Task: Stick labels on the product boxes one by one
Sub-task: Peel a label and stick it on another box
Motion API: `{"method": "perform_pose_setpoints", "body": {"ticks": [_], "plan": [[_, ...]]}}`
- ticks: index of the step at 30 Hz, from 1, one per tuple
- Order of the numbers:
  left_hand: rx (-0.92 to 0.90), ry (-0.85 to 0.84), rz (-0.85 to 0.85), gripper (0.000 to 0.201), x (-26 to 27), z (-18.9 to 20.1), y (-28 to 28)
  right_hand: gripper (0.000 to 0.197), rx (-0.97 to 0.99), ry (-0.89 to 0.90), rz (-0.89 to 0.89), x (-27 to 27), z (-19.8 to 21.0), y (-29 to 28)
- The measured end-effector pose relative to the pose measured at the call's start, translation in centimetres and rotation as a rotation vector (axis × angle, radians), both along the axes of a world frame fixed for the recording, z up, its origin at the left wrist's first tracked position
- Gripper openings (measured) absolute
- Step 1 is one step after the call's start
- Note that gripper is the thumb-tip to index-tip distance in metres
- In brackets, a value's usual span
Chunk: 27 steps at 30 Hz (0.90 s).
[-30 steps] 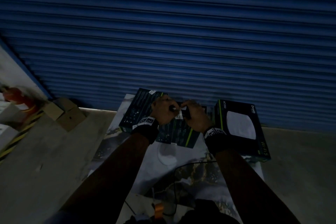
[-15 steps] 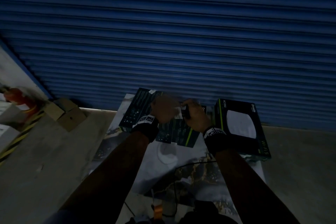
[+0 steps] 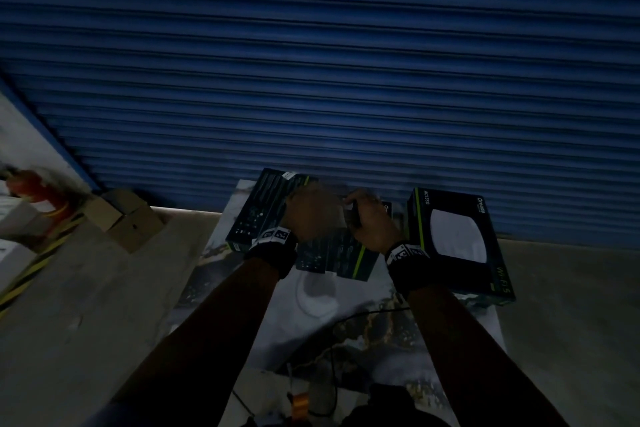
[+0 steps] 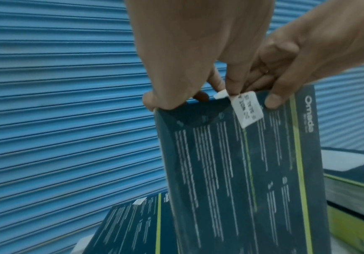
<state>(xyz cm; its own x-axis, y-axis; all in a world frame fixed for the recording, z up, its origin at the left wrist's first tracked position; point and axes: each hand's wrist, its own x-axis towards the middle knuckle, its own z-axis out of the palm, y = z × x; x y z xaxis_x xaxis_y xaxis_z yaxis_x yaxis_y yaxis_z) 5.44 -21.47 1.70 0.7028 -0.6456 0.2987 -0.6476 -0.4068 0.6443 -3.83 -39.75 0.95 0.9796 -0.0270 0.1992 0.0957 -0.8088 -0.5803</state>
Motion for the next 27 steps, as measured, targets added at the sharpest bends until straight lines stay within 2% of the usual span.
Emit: {"method": "perform_pose_setpoints", "body": {"ticks": [9, 15, 20, 23, 27], "plan": [[0.157, 0.091, 0.034, 0.022, 0.1, 1.2, -1.3, 0.055, -0.010, 0.032, -0.018, -0.4, 0.6, 0.4], [0.063, 0.102, -0.017, 0.012, 0.3, 0.6, -0.6, 0.047, 0.021, 0.066, -0.015, -0.3, 1.3, 0.6], [0.003, 0.071, -0.015, 0.025, 0.1, 1.3, 0.5, 0.023, 0.057, -0.106, -0.090, -0.1, 2.0, 1.2], [-0.020, 0.079, -0.044, 0.021, 0.3, 0.9, 1.0, 0.017, 0.010, -0.191, -0.138, 0.1, 2.2, 1.8], [-0.038, 0.059, -0.038, 0.014, 0.1, 1.0, 1.1, 0.016, 0.007, -0.198, -0.185, 0.3, 2.4, 2.0]]}}
